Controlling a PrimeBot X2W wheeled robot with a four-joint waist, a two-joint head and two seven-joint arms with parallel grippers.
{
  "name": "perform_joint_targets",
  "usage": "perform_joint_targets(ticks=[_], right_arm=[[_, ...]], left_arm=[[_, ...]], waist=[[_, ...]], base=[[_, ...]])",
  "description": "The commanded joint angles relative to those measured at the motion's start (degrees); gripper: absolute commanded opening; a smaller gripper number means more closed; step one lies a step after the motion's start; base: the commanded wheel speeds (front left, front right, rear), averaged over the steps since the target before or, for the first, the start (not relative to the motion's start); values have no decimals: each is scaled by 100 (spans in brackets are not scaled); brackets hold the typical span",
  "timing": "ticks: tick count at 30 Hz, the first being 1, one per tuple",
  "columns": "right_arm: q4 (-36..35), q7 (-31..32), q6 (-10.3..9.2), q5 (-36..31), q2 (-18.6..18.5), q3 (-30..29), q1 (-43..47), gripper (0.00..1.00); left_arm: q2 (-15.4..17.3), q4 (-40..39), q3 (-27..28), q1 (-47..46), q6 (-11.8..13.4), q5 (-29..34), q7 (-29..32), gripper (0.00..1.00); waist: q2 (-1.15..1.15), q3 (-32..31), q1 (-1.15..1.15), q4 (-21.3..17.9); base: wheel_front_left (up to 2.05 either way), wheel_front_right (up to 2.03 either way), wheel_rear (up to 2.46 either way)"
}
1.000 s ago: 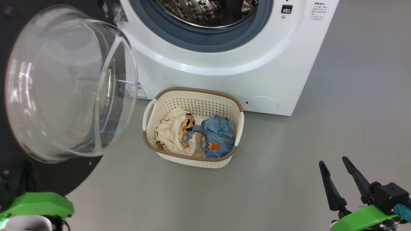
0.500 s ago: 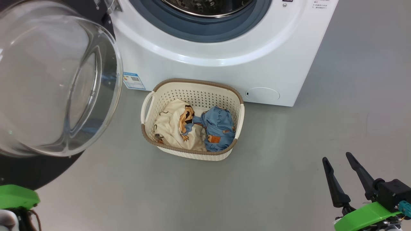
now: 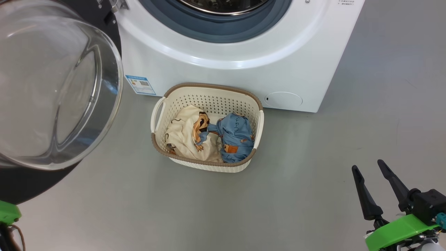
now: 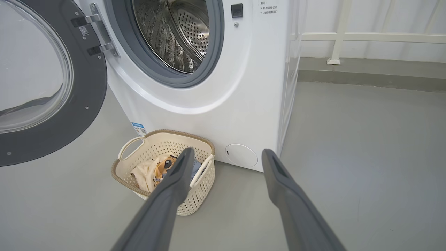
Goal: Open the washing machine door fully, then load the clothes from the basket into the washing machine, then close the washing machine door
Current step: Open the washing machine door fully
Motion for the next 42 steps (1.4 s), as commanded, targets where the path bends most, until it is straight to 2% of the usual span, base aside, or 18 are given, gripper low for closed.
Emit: perform_joint_targets(ticks=[1,13,20,25,32,42], right_arm=[[-123,-70,9,27,-90,170,-123,100],[-65,-70,9,30,-57,189,-141,100],[-40,-70,9,29,80,206,-148,100],[-16,-70,9,35,223,150,-102,100],[4,-70,9,8,489,94,-39,100],[8,-70,9,-3,674,92,64,100]], left_arm=[[284,-41,309,-206,-2,72,-37,0],[111,38,671,-222,-298,534,-37,0],[-58,-324,761,-29,-432,822,-37,0],[-298,-927,792,248,-563,1078,-37,0],[-640,-1651,287,647,-855,1539,-37,0],[-915,-2368,-366,922,-872,1769,176,0]], waist=[[0,-1,0,-10],[0,-120,0,-117],[0,-269,0,-203],[0,-435,0,-310],[0,-734,0,-614],[0,-987,0,-1196]], base=[[0,0,0],[0,0,0],[0,0,0],[0,0,0],[0,0,0],[0,0,0]])
